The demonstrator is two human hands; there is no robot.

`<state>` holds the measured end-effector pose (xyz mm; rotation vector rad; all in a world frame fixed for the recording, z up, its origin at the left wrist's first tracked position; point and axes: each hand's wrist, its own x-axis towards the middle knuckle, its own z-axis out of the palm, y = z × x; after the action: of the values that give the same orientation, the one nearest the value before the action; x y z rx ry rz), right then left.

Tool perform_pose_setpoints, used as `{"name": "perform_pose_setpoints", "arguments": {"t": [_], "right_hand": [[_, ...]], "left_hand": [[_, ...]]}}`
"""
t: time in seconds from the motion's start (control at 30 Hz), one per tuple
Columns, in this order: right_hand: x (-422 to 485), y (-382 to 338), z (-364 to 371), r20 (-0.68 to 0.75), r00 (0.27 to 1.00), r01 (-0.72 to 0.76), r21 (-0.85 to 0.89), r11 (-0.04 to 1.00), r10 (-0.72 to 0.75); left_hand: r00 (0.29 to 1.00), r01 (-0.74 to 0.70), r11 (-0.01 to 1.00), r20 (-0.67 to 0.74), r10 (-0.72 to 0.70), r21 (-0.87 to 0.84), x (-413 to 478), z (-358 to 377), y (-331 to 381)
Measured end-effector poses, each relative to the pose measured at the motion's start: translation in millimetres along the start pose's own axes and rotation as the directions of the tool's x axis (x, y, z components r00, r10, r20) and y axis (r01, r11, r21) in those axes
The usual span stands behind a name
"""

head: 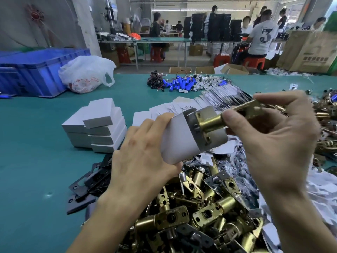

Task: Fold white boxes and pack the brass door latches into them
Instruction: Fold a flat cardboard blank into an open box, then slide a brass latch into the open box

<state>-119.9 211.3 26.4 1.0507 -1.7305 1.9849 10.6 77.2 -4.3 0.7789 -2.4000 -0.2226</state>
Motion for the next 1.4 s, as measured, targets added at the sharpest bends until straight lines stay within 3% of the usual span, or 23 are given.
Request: {"name": "perform_pose_setpoints", "arguments": {"t": [0.43,0.63,0.87,0.93,1.0,1.07,1.13,1.23,1.3,1.4], "right_hand": [[-7,3,16,0.110,0.991,-0.069,-0.073,0.995,0.076],[-14,1,20,0.248,0.968,0.129,-0.347,0.929,-0.042],[-14,-3,19,0.078,0.975,0.222,-0.346,0.912,-0.208],[-10,1,16,0.105,0.987,0.151,-0.290,0.945,-0.125],[-7,10,14,0.255,0.961,-0.031,-0.286,0.958,0.108],[-8,28,12,0.416,0.842,-0.145,-0.437,0.888,0.343],[-12,45,10,0.446,0.763,-0.151,-0.580,0.800,0.468],[-9,61,5,0.369,0.791,-0.106,-0.702,0.704,0.488],[-5,70,-2,0.302,0.819,-0.095,-0.767,0.634,0.488],[1,83,-18,0.171,0.822,-0.064,-0.920,0.386,0.544]], "left_hand": [[0.996,-0.038,0.960,-0.082,0.016,-0.277,1,22,5],[0.994,-0.024,0.922,-0.105,-0.019,-0.387,2,29,3],[0.992,0.035,0.853,-0.085,-0.092,-0.521,6,26,-5],[0.980,0.121,0.766,-0.049,-0.195,-0.631,9,23,-8],[0.956,0.203,0.664,-0.003,-0.295,-0.720,11,20,-10],[0.938,0.240,0.582,0.031,-0.345,-0.777,13,21,-11],[0.943,0.239,0.544,0.059,-0.328,-0.804,13,21,-8],[0.960,0.230,0.497,0.112,-0.255,-0.837,11,19,-3],[0.964,0.243,0.415,0.172,-0.201,-0.877,10,17,-1],[0.947,0.317,0.245,0.291,-0.135,-0.916,9,15,1]]}}
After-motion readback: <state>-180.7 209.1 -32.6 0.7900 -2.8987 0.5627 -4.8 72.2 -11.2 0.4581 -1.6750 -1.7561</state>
